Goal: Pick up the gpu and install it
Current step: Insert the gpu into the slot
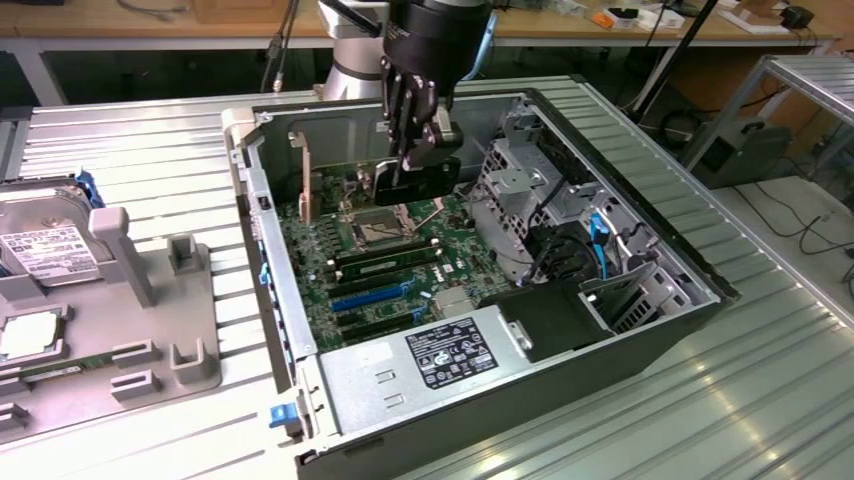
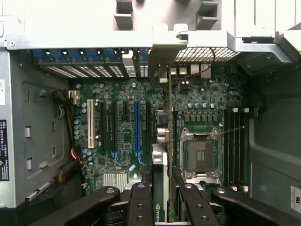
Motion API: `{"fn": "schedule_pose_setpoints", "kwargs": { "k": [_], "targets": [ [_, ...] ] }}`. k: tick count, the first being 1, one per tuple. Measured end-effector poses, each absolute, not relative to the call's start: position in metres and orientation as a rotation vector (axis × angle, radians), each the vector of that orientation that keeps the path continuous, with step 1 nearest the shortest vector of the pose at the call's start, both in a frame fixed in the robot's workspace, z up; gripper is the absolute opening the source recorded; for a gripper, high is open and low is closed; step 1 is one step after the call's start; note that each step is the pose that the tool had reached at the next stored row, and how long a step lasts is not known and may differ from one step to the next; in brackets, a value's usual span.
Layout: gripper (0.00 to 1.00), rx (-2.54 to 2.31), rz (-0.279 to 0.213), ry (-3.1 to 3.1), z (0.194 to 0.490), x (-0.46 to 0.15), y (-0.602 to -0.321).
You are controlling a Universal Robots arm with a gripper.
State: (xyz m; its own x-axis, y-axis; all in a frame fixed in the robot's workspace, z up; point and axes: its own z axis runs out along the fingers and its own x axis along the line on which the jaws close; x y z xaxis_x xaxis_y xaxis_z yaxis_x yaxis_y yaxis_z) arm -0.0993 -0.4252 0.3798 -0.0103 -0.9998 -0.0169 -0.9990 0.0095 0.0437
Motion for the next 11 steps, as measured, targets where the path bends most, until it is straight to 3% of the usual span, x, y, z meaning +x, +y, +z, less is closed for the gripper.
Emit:
{"fn": "schedule_pose_setpoints", "kwargs": {
  "k": [11],
  "targets": [
    [0.27, 2.196, -0.067, -2.218, 0.3719, -0.0993, -0.4252]
  ]
}}
